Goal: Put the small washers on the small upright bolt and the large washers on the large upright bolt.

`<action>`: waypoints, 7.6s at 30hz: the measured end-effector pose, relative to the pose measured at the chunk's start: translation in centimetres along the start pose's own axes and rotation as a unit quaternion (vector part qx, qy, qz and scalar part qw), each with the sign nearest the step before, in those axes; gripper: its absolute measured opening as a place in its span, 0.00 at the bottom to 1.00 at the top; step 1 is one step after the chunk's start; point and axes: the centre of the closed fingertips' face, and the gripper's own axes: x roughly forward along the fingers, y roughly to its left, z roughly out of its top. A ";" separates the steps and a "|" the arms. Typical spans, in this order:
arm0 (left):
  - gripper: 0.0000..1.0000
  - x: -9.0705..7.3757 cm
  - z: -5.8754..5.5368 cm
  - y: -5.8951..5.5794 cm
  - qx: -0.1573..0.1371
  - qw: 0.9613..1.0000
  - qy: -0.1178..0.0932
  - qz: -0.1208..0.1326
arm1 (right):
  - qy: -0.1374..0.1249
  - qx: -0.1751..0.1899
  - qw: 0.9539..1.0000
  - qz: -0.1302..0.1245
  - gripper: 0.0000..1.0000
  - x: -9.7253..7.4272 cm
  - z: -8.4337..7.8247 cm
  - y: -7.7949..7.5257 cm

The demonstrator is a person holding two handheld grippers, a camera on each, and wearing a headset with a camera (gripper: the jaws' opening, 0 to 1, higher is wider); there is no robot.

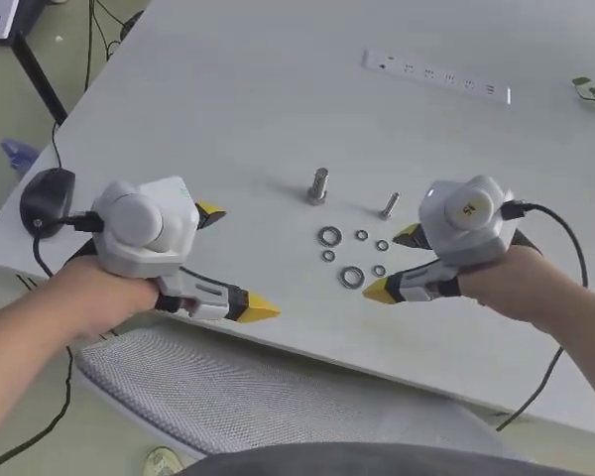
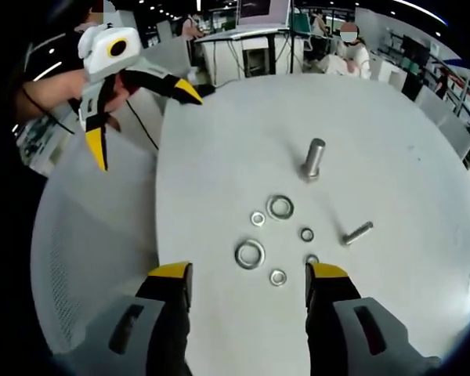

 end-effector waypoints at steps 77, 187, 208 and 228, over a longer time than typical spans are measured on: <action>0.87 -0.1 -0.8 0.1 0.011 1.000 0.008 -0.002 | 0.136 -0.133 0.982 0.017 0.26 6.0 -1.9 -0.3; 0.87 -0.6 0.6 0.6 0.000 1.000 -0.016 0.023 | 0.196 -0.124 0.973 0.021 0.21 -0.8 6.8 -5.8; 0.86 -1.0 2.0 1.6 0.010 1.000 -0.020 0.018 | 0.176 -0.123 0.977 0.009 0.21 2.1 9.6 -7.7; 0.89 -0.8 2.1 1.6 0.011 1.000 -0.022 0.013 | 0.175 -0.142 0.974 -0.004 0.21 4.9 11.4 -8.4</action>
